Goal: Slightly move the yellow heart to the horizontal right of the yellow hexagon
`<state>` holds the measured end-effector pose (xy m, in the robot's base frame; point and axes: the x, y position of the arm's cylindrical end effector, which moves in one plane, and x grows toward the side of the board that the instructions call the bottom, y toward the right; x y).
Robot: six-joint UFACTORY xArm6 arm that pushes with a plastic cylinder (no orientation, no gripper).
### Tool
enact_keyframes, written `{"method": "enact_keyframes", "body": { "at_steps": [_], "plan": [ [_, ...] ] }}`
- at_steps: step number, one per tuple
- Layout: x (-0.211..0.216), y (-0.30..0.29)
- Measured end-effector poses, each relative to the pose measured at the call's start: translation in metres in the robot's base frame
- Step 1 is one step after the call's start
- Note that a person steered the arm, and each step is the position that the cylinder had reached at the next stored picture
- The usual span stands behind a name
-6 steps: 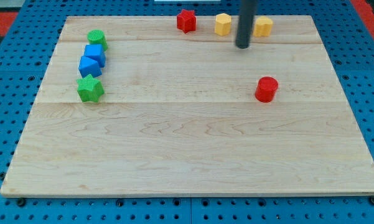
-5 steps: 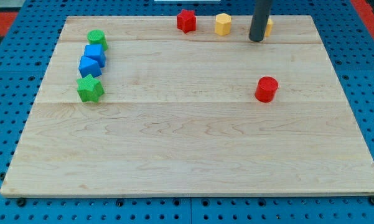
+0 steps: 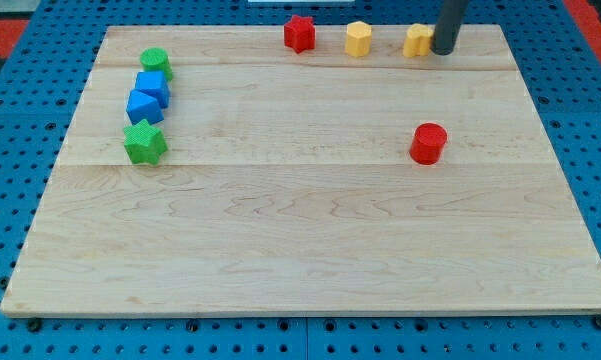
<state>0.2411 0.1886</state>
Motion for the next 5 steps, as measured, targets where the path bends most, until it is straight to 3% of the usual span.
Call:
{"method": "enact_keyframes", "body": {
  "at_steps": [1,3,5],
  "plan": [
    [0.030,0.018],
    [0.150,-0.145],
    [0.292,-0.267]
  ]
}}
